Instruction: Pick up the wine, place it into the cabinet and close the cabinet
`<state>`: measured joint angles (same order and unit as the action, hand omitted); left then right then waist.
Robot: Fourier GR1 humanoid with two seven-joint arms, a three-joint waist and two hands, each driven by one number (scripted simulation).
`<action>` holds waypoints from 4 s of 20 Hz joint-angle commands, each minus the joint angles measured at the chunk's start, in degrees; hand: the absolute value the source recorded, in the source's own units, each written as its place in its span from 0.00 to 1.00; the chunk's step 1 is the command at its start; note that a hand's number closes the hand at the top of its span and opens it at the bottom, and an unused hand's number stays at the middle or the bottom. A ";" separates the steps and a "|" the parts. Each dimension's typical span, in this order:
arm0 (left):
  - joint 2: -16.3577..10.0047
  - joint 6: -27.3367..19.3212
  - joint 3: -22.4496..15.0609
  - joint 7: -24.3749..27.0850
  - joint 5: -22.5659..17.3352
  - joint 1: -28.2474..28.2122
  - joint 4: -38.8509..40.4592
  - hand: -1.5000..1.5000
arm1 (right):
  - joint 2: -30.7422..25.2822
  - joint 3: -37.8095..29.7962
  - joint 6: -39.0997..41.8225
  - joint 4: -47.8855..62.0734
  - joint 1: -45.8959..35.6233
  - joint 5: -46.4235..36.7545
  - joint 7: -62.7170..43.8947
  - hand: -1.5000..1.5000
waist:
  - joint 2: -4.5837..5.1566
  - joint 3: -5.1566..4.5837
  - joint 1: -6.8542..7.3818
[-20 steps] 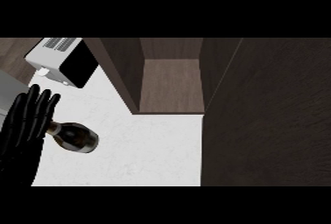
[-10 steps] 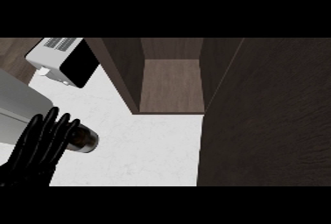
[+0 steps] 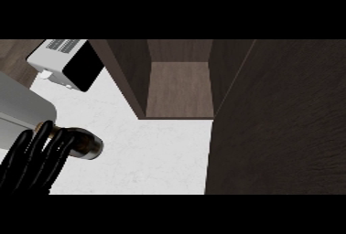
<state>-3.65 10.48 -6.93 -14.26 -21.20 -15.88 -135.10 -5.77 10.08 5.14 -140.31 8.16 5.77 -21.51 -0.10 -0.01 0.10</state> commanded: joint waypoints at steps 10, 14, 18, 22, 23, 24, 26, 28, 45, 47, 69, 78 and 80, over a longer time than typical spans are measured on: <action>-1.50 -6.07 7.36 -9.84 -6.19 2.02 -9.38 0.00 | -0.43 -1.12 -0.29 -6.89 0.86 1.53 -5.74 0.00 | -0.09 0.05 -0.25; 0.03 -3.60 7.48 -5.29 -3.03 -0.01 -5.57 0.00 | -0.64 -4.11 -0.86 -4.36 -3.08 2.28 -6.16 0.00 | -0.02 0.02 0.02; -4.51 -4.47 17.77 -10.90 -11.76 4.14 -6.38 0.00 | -0.78 -2.77 -1.45 -7.91 -2.86 1.25 -8.62 0.00 | -0.10 0.02 -0.18; -5.93 -3.97 22.30 -12.11 -14.36 5.24 -5.35 0.00 | -1.36 -5.47 -1.05 -6.46 -4.04 3.52 -8.09 0.00 | -0.07 0.04 -0.01; -3.31 -1.39 20.45 -7.96 -12.04 1.98 -3.71 0.00 | -0.39 -1.37 -3.81 -8.59 -6.93 -0.86 -13.77 0.00 | -0.12 -0.05 0.25; -4.93 -1.66 22.85 -9.37 -14.02 4.10 -2.90 0.00 | -0.65 -2.60 -2.93 -8.52 -5.88 0.28 -11.87 0.00 | -0.11 -0.02 0.08; -7.18 -3.97 26.06 -12.42 -15.02 8.61 -0.92 0.00 | 0.65 -0.69 -2.67 -5.37 -5.98 -1.63 -8.79 0.00 | -0.01 0.01 -0.04; -5.05 -1.41 26.93 -10.17 -15.65 2.43 -2.44 0.00 | -0.89 -2.44 -3.25 -12.43 -4.67 1.46 -14.97 0.00 | -0.22 -0.03 0.17; -8.85 9.17 30.44 -6.95 -15.94 9.25 22.21 0.00 | 0.87 -1.41 -3.43 -7.60 -8.12 -0.57 -14.18 0.00 | 0.05 0.01 -0.25; -7.32 11.24 29.13 -3.40 -12.74 9.55 24.77 0.00 | 0.15 -0.85 -4.19 -9.45 -11.39 -1.23 -18.18 0.00 | 0.05 -0.02 -0.30; -4.75 17.72 29.41 19.44 1.91 11.37 49.36 0.00 | -0.76 -5.61 -2.63 -9.90 -10.59 3.05 -17.77 0.00 | 0.04 0.01 -0.29; -5.26 17.32 27.16 25.08 5.84 16.69 58.83 0.00 | 0.68 -1.20 -4.48 -8.81 -12.88 -1.99 -19.31 0.00 | 0.04 0.00 -0.18; -8.31 20.12 29.18 24.11 2.95 19.07 62.65 0.00 | -0.25 -2.01 -4.50 -12.48 -12.99 -0.28 -22.12 0.00 | 0.01 -0.02 -0.39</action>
<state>-11.29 30.15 22.31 10.17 -17.49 1.71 -74.10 -5.17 8.95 1.20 -143.06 -4.80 2.99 -37.94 -0.05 -0.02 -0.31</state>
